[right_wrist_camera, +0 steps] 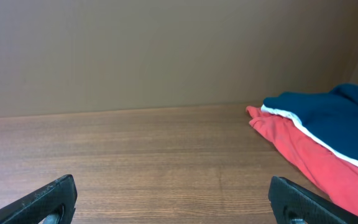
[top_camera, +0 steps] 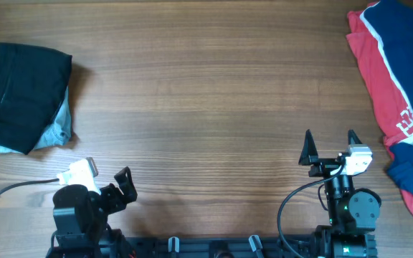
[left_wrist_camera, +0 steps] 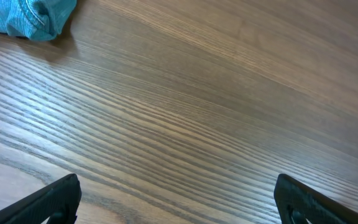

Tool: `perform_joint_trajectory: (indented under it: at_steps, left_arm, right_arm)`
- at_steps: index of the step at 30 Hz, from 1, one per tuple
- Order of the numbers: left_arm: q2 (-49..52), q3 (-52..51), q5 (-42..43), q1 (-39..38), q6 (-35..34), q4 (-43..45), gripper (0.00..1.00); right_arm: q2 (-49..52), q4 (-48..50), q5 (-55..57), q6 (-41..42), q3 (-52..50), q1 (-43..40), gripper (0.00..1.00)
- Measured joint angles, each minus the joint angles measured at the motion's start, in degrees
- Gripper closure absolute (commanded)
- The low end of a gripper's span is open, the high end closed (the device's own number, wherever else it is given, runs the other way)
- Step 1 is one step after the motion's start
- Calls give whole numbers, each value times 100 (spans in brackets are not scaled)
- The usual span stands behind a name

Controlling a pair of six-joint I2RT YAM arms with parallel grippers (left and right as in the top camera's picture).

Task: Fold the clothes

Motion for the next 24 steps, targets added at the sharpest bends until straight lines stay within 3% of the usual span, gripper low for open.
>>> perform_joint_trajectory:
  at_steps: [17,20,24]
  left_arm:
    - [-678,-9,-282,-651,66,-33,0]
    - [-885,-269,-376,-678,236,492,0]
    - [-1189,-1309,-337,-678,389,2205,0]
  right_arm:
    - [0,0,0,0,0,0,0]
    - [0,-2,0,0,0,0,0]
    - [0,-2,2,2,0,0,0]
